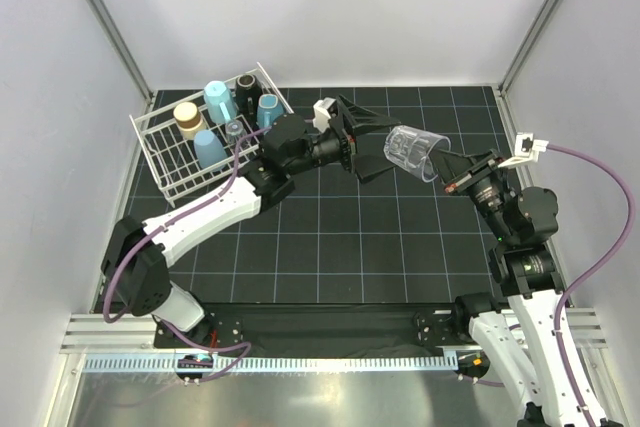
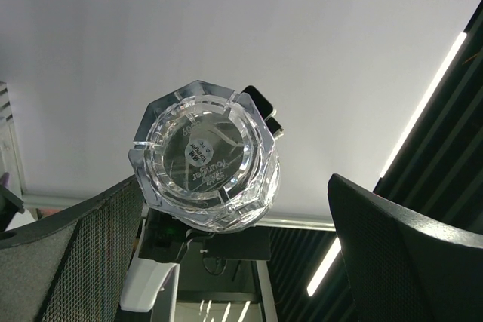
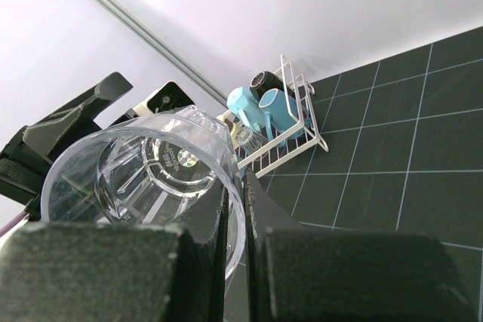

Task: Load the cups into the dish rack

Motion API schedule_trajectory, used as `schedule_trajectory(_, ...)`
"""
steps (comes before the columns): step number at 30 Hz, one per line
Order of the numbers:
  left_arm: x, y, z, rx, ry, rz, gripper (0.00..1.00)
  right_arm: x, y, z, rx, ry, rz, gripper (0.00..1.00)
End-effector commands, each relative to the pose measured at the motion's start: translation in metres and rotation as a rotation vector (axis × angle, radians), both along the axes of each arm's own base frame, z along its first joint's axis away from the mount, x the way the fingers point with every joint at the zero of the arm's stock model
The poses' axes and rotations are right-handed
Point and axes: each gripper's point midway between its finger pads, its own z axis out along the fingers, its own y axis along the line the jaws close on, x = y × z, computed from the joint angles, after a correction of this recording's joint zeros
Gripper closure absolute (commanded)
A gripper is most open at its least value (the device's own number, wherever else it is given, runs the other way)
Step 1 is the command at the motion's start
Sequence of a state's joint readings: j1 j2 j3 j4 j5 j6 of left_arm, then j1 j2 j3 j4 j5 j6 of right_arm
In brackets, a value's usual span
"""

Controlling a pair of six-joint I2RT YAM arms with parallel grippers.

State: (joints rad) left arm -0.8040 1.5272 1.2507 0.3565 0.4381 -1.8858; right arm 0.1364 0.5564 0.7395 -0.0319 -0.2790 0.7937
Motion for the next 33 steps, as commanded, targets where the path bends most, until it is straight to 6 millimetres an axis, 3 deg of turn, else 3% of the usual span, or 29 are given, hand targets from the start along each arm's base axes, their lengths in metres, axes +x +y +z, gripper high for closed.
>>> schedule_trajectory(1,-0.008,-0.005,0.025,-0.056,-0.032,-0.034,0.0,0.001,0.001,0.014,0.015,-0.071,-0.001,0.96)
schedule_trajectory(15,-0.005,-0.014,0.025,-0.068,-0.022,-0.044,0.0,-0.006,0.014,-0.001,-0.014,-0.053,0.066,0.96)
schedule_trajectory(22,-0.004,-0.016,0.031,-0.087,-0.032,-0.044,0.13,-0.01,0.018,-0.001,-0.04,-0.061,0.086,0.96)
schedule_trajectory(25,-0.004,-0.016,0.035,-0.11,-0.04,-0.044,0.25,-0.009,0.019,-0.006,-0.04,-0.044,0.087,0.96)
schedule_trajectory(28,-0.002,-0.015,0.036,-0.132,-0.038,-0.041,0.45,-0.007,0.018,-0.008,-0.037,-0.036,0.083,0.96)
schedule_trajectory(32,0.001,-0.011,0.038,-0.183,-0.045,-0.025,0.91,-0.007,0.018,-0.01,-0.036,-0.021,0.079,0.94)
schedule_trajectory(33,0.002,-0.009,0.036,-0.183,-0.045,-0.022,0.98,-0.006,0.018,-0.017,-0.039,0.01,0.075,0.91)
